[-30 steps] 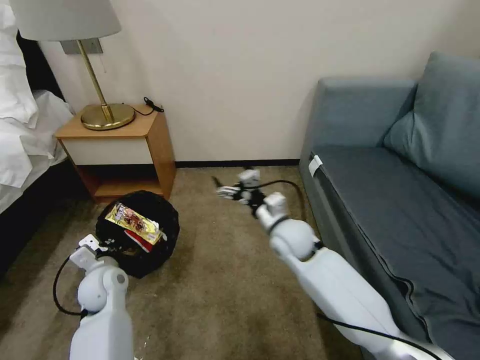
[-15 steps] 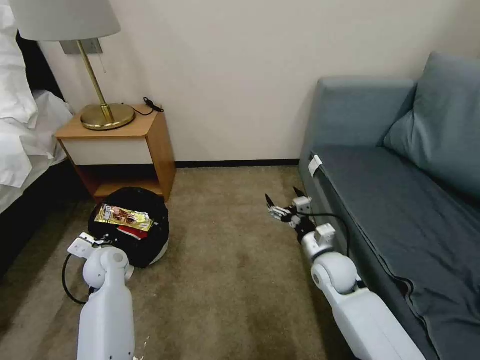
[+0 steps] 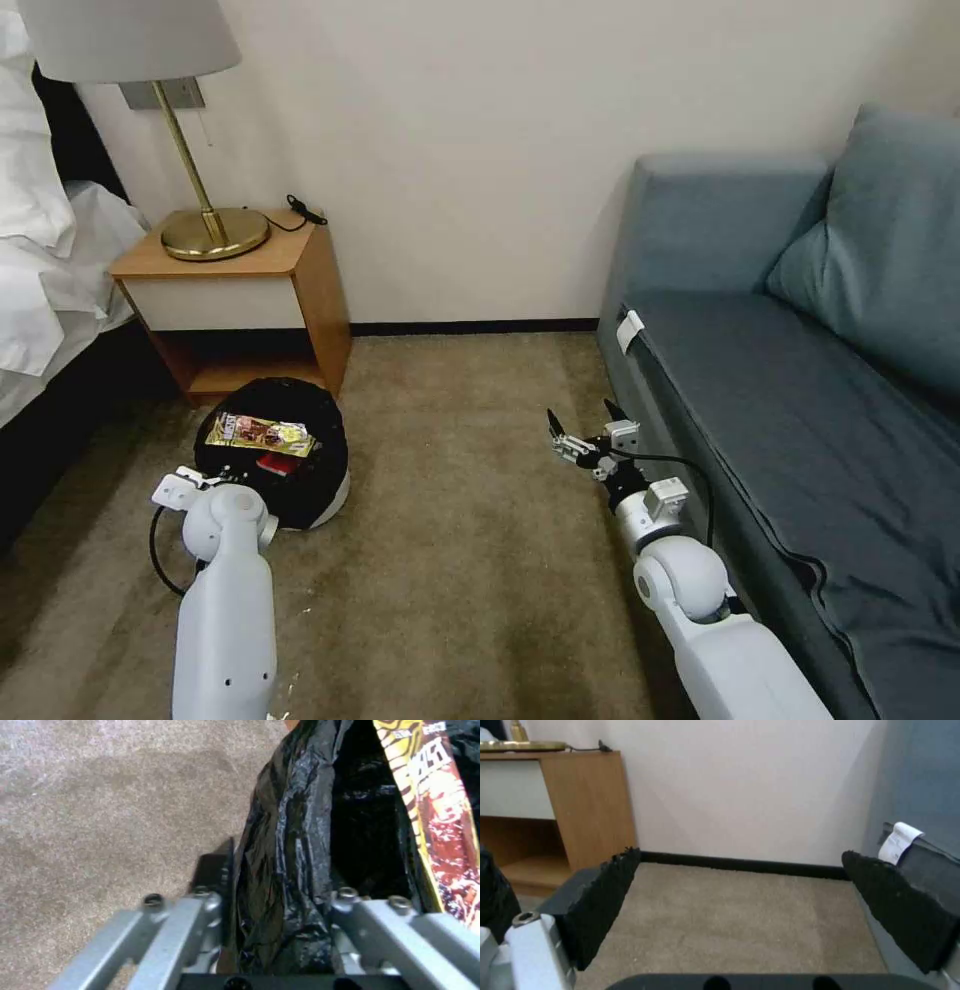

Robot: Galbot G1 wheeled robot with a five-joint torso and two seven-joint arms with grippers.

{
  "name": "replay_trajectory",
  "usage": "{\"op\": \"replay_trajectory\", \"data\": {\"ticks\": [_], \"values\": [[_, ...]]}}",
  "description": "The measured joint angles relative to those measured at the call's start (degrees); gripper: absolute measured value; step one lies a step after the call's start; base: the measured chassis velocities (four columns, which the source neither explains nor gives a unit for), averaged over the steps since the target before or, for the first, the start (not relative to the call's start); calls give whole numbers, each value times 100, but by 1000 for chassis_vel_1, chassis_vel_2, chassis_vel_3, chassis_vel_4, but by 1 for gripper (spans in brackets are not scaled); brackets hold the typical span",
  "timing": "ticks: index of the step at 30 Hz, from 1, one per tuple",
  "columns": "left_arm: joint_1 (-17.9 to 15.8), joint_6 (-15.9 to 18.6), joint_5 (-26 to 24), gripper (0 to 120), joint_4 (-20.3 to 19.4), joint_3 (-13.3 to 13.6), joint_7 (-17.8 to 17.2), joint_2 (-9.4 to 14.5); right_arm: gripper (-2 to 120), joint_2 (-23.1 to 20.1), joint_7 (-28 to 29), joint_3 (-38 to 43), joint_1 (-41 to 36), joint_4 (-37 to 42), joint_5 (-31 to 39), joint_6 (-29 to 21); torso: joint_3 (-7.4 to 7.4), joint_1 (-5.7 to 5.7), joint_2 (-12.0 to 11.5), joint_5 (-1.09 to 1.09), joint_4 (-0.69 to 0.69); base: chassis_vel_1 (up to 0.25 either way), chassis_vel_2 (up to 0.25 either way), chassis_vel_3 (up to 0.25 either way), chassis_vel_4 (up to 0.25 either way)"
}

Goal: Pick up the trash bin, then pick up the garbage on the floor and place it into the trash bin.

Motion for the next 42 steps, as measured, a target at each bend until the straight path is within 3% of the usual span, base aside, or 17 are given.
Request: {"op": "replay_trajectory", "data": {"ticks": [5, 6, 9, 11, 12, 14, 15, 18, 19, 21, 22, 24, 27, 29, 32, 38, 42], "values": [[176, 67, -33, 61, -334, -12, 26, 39, 100, 94, -3, -29, -29, -83, -76, 28, 0, 0, 0, 0, 0, 0, 0, 0, 0], [176, 67, -33, 61, -334, -12, 26, 39, 100, 94, -3, -29, -29, -83, -76, 28, 0, 0, 0, 0, 0, 0, 0, 0, 0], [318, 173, -9, 71, -650, -2, 129, 58, 100, 153, -1, -24, 0, -102, -96, 27, 0, 0, 0, 0, 0, 0, 0, 0, 0], [542, 336, 231, 82, -1175, 14, 456, 116, 100, 257, 54, 2, 22, -83, -88, -18, 0, 0, 0, 1, 0, 0, 0, 0, 0], [542, 336, 231, 82, -1175, 14, 456, 116, 100, 257, 54, 2, 22, -83, -88, -18, 0, 0, 0, 1, 0, 0, 0, 0, 0], [781, 477, 629, 90, -1702, 24, 1000, 193, 100, 366, 111, 70, 34, -83, -219, 1, 0, 0, 0, 1, 0, 0, 0, 0, 0], [781, 477, 629, 90, -1702, 24, 1000, 193, 100, 366, 111, 70, 34, -83, -219, 1, 0, 0, 0, 1, 0, 0, 0, 0, 0], [1304, 525, 1675, 100, -2395, 1, 2407, 399, 100, 596, 235, 238, 47, -134, -673, 159, 0, 0, 0, 0, 0, 0, 0, 0, 0], [1304, 525, 1675, 100, -2395, 1, 2407, 399, 100, 596, 235, 238, 47, -134, -673, 159, 0, 0, 0, 0, 0, 0, 0, 0, 0], [1694, 331, 2233, 99, -2637, 17, 3494, 595, 100, 764, 413, 284, 70, -198, -845, 262, 0, 0, 0, 0, 1, 0, 0, 0, 0], [1694, 331, 2233, 99, -2637, 17, 3494, 595, 100, 764, 413, 284, 70, -198, -845, 262, 0, 0, 0, 0, 1, 0, 0, 0, 0], [1935, -12, 2608, 98, -2656, 43, 4131, 739, 100, 892, 548, 316, 95, -245, -904, 285, 0, 0, 0, 0, 1, 0, 0, 0, 0], [2015, -254, 2814, 98, -2584, 53, 4409, 807, 100, 965, 595, 349, 111, -283, -946, 293, 0, 0, 0, 0, 1, 0, 0, 0, 0], [2141, -750, 3065, 97, -2298, 132, 4923, 984, 100, 1102, 652, 416, 111, -341, -1015, 290, 0, 0, 0, -1, 1, 0, 0, 0, 0], [2175, -1023, 3079, 97, -2056, 251, 5093, 1108, 100, 1170, 657, 467, 52, -380, -1097, 277, 0, 0, 0, 0, 1, 0, 0, 0, 0], [2044, -1517, 2962, 97, -1739, 516, 5091, 1117, 100, 1222, 635, 595, -93, -497, -1215, 393, 0, 0, 0, 1, 0, 0, 0, 0, 0], [1947, -1581, 2910, 97, -1700, 665, 5091, 1042, 100, 1250, 582, 671, -170, -571, -1302, 548, 0, 0, 0, 1, 0, 0, 0, 0, 0]]}}
